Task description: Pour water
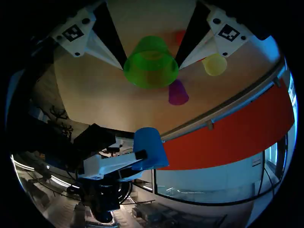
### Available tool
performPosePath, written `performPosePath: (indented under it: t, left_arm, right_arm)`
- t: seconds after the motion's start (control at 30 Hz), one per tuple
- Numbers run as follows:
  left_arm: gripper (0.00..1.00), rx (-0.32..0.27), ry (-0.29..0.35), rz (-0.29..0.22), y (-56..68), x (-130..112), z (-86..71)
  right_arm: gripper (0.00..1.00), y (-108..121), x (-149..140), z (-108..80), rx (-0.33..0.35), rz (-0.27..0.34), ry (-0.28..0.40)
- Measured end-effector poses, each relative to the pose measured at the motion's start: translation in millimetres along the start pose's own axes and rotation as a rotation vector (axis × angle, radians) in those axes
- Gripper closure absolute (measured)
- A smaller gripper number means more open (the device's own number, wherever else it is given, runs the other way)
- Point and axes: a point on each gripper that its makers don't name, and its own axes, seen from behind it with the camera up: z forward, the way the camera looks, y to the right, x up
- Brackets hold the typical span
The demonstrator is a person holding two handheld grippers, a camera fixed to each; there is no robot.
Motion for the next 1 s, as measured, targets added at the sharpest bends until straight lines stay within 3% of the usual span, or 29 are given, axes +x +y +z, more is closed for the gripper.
performPosePath:
  t: [0.4,1.0]
  left_arm:
    - [0.12,-0.021,-0.095,0.004,6.9,-32.2,11.4]
    - [0.11,-0.046,-0.169,-0.023,6.7,-57.4,22.7]
  right_arm:
    - [0.08,7.3,-29.3,6.7,0.004,0.019,-0.081]
    - [0.08,24.7,-75.0,19.4,0.002,0.042,-0.160]
